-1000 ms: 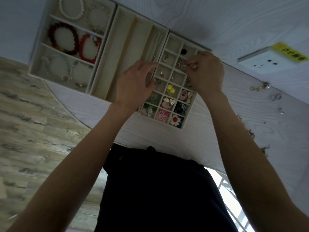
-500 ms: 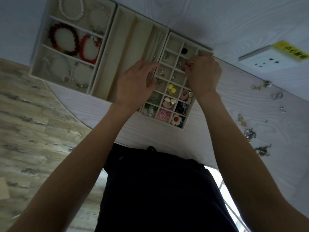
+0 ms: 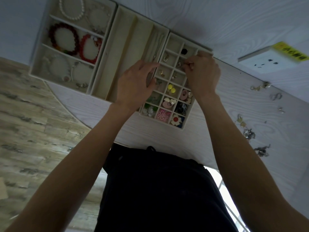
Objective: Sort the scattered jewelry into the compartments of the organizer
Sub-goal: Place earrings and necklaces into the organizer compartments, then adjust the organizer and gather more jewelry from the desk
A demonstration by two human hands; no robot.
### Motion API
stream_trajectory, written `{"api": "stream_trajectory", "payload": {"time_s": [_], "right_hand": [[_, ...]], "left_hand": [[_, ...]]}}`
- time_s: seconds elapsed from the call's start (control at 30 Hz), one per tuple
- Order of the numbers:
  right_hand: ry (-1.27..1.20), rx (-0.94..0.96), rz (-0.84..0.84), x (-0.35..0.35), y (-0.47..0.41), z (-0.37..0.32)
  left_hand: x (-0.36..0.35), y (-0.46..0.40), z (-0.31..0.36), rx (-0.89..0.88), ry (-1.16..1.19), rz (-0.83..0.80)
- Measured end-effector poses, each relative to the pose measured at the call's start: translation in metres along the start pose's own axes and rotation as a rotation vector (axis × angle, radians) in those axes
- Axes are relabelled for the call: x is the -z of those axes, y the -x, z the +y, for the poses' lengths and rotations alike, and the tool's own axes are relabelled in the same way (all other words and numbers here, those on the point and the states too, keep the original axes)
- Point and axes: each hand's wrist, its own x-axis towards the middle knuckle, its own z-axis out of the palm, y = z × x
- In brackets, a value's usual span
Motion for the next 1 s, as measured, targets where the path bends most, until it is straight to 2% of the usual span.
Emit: {"api": "stream_trajectory", "payload": {"time_s": [0.23, 0.33, 0.43, 0.57, 0.67, 0.77, 0.87, 1.0], "right_hand": [[-0.249, -0.05, 0.159, 0.02, 0.026, 0.031], [-0.256, -0.058, 0.22, 0.031, 0.067, 0.066], [-0.168, -0.101, 0.23, 0.021, 0.119, 0.106], [-0.03, -0.314, 0.189, -0.002, 0.176, 0.166], [-0.075, -0.496, 0.266, -0.009, 0.199, 0.194], [-0.117, -0.625, 0.349, -0.015, 0.217, 0.218], [-0.304, -0.643, 0.413, -0.023, 0.23, 0.237], [-0.429, -0.559, 0.32, -0.037, 0.239, 0.251]], "left_hand": [[0.0, 0.001, 0.001, -0.029, -0.065, 0.009], [-0.002, 0.002, 0.012, -0.095, -0.182, 0.094], [-0.006, 0.001, 0.031, -0.236, -0.108, 0.107], [-0.029, 0.01, 0.077, -0.503, -0.001, -0.107], [-0.059, 0.026, 0.116, -0.555, 0.019, -0.313], [-0.102, 0.042, 0.147, -0.533, -0.041, -0.463], [-0.14, 0.051, 0.172, -0.502, -0.131, -0.427], [-0.169, 0.055, 0.188, -0.394, -0.245, -0.42]]}}
